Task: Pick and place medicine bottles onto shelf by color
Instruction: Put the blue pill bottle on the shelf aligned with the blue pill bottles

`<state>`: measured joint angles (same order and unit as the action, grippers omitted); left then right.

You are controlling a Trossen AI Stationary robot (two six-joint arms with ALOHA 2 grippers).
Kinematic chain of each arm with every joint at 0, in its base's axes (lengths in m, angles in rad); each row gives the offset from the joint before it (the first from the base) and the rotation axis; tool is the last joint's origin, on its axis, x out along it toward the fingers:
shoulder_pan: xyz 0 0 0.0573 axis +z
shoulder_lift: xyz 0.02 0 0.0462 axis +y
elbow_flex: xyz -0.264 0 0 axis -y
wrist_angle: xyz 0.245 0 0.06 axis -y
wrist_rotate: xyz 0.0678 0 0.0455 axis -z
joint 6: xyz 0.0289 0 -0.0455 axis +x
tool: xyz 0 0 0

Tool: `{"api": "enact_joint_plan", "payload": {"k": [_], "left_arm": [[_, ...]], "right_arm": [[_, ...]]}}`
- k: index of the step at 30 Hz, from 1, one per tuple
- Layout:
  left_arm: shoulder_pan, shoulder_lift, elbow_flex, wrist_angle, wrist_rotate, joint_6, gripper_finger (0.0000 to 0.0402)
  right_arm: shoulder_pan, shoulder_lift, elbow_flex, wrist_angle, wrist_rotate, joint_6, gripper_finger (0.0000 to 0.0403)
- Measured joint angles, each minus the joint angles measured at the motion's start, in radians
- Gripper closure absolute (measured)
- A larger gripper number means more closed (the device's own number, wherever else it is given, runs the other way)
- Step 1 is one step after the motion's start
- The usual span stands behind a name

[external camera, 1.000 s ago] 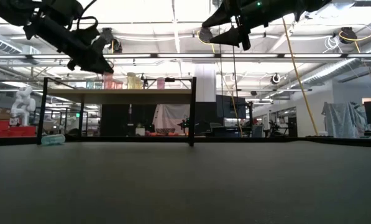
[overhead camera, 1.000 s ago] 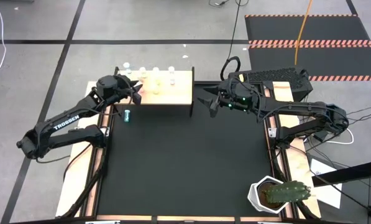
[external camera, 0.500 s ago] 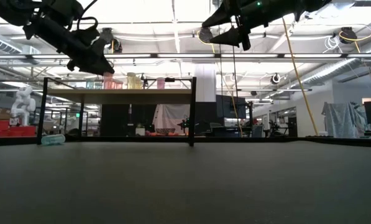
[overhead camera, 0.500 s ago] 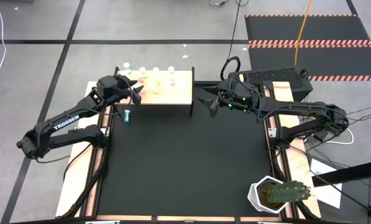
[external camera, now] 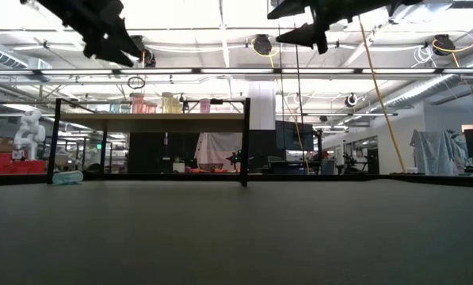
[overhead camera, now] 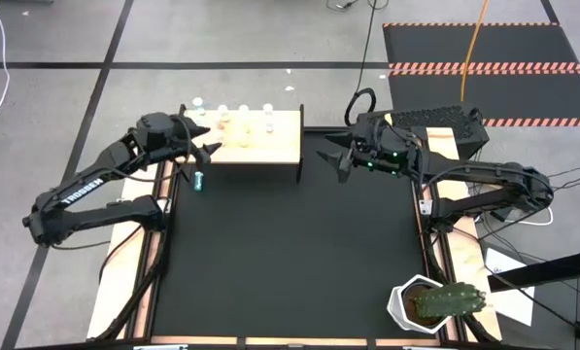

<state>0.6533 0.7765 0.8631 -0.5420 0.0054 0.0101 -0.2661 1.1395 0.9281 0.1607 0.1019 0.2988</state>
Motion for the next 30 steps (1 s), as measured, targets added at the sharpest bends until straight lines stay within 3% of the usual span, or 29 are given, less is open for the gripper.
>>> {"api": "enact_joint_plan", "payload": {"k": [12, 17, 24, 30], "left_arm": [[-0.256, 0.021, 0.058, -0.413, -0.033, -0.56, 0.0154], [-0.309, 0.063, 0.056, -0.568, -0.034, -0.766, 0.0181], [-0.316, 0.159, -0.016, -0.627, -0.1, -1.068, 0.021], [-0.317, 0.233, -0.113, -0.622, -0.171, -1.221, 0.0218]], "right_arm": [[0.0, -0.038, 0.0, -0.17, 0.001, -0.004, 0.0108], [0.0, -0.038, 0.0, -0.191, 0.002, -0.023, 0.0108], [0.007, -0.038, 0.0, -0.201, -0.002, -0.009, 0.0108], [0.035, -0.042, 0.0, -0.24, -0.003, -0.004, 0.0108]]}}
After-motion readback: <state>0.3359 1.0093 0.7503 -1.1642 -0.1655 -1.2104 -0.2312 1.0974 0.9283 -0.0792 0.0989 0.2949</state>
